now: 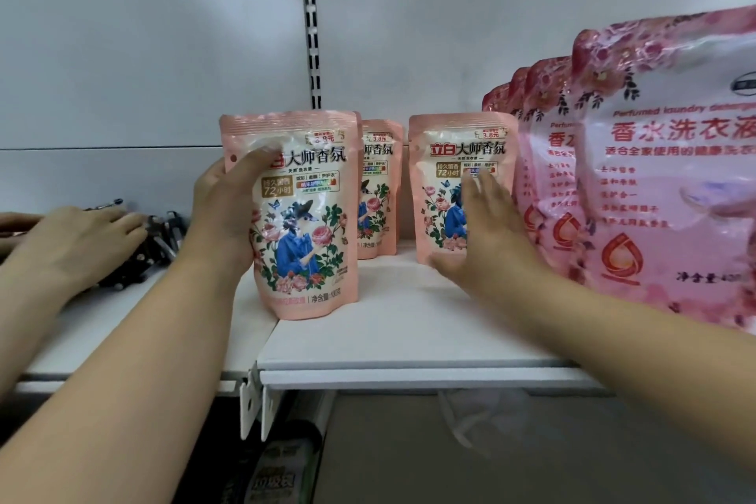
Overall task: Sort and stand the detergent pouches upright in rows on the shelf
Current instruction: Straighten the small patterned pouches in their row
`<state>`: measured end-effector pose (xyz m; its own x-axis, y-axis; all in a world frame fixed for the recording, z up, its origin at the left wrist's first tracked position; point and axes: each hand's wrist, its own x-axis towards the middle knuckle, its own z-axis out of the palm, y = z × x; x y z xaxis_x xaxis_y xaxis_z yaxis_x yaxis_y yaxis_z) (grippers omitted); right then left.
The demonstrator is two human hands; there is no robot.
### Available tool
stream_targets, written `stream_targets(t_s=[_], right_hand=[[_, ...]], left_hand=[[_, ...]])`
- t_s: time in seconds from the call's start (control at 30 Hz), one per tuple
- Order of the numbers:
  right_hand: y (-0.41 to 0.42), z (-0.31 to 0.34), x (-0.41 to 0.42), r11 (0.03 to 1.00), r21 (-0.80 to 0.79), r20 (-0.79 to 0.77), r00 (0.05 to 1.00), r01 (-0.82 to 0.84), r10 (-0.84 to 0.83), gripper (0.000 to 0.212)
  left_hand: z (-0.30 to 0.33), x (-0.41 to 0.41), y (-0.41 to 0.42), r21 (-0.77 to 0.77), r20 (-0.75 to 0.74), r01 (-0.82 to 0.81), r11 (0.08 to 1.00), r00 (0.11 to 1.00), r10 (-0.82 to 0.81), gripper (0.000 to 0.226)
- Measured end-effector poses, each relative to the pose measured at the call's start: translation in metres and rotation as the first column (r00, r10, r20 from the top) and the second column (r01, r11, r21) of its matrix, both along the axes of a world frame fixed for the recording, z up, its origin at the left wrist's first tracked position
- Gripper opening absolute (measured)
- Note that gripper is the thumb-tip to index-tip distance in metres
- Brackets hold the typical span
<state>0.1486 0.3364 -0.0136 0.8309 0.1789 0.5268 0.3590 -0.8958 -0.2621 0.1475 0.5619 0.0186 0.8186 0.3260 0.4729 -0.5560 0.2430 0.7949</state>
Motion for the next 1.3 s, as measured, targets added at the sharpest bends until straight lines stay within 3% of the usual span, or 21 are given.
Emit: stream_targets(t_s=[0.07, 0.13, 0.23, 0.4, 0.53, 0.77, 0.87, 0.93, 0.97, 1.03, 1.07, 1.17, 1.23, 1.3], right_hand=[[0.008, 0.007, 0.001, 0.932, -0.362, 0.291, 0.950, -0.001, 0.114, 0.086], [0.014, 0.019, 0.011, 0.841, -0.536, 0.301, 0.947, 0.069, 0.115, 0.083], [0.007, 0.023, 0.023, 0.771, -0.613, 0.206, 0.977, 0.171, -0.053, 0.080], [-0.008, 0.011, 0.034, 0.729, -0.650, 0.315, 0.949, 0.217, -0.001, 0.071], [-0.009, 0.008, 0.034, 0.698, -0.693, 0.141, 0.983, 0.182, -0.116, 0.061], [-0.010, 0.010, 0.024, 0.682, -0.705, 0.103, 0.980, 0.193, -0.171, 0.059], [-0.002, 0.013, 0.014, 0.842, -0.536, 0.071, 0.997, 0.065, -0.032, 0.062], [0.015, 0.020, 0.003, 0.971, -0.224, 0.016, 0.996, -0.079, 0.085, 0.062], [0.025, 0.025, -0.002, 0.983, 0.012, -0.057, 0.982, -0.182, 0.183, 0.061], [0.046, 0.033, -0.009, 0.821, 0.472, -0.200, 0.868, -0.321, 0.454, 0.057], [0.055, 0.034, -0.010, 0.739, 0.594, -0.226, 0.815, -0.318, 0.533, 0.055], [0.072, 0.030, -0.005, 0.618, 0.758, -0.232, 0.798, -0.210, 0.556, 0.061], [0.080, 0.024, 0.001, 0.599, 0.786, -0.243, 0.814, -0.154, 0.528, 0.071], [0.082, 0.021, 0.005, 0.588, 0.798, -0.243, 0.820, -0.135, 0.518, 0.065]], left_hand=[[-0.001, -0.001, 0.001, -0.008, -0.005, -0.013, 1.000, 1.000, 0.013, 0.003], [-0.001, -0.002, 0.001, -0.017, -0.009, -0.016, 1.000, 1.000, 0.016, 0.003], [-0.001, -0.003, 0.000, -0.021, -0.010, -0.008, 1.000, 1.000, 0.008, 0.004], [0.001, -0.003, -0.001, -0.011, 0.001, 0.005, 1.000, 1.000, -0.005, 0.003], [0.002, -0.002, 0.000, -0.023, 0.022, -0.004, 1.000, 1.000, 0.005, 0.005], [0.000, 0.002, 0.003, -0.007, 0.027, -0.001, 1.000, 1.000, 0.001, 0.004], [-0.001, 0.003, 0.002, -0.002, 0.029, 0.002, 1.000, 1.000, -0.002, 0.004], [-0.002, 0.004, 0.000, -0.001, 0.024, -0.020, 1.000, 1.000, 0.020, 0.004], [-0.003, 0.003, -0.001, -0.003, 0.020, -0.030, 1.000, 0.999, 0.030, 0.005], [-0.003, 0.004, -0.002, -0.008, 0.020, -0.055, 0.998, 0.998, 0.055, 0.006], [-0.004, 0.005, -0.003, -0.009, 0.018, -0.065, 0.998, 0.998, 0.065, 0.006], [-0.004, 0.004, -0.004, -0.012, 0.025, -0.043, 0.999, 0.999, 0.043, 0.007], [-0.003, 0.004, -0.005, -0.027, 0.036, -0.005, 1.000, 0.999, 0.006, 0.008], [-0.002, 0.004, -0.006, -0.038, 0.036, 0.013, 0.999, 0.999, -0.012, 0.008]])
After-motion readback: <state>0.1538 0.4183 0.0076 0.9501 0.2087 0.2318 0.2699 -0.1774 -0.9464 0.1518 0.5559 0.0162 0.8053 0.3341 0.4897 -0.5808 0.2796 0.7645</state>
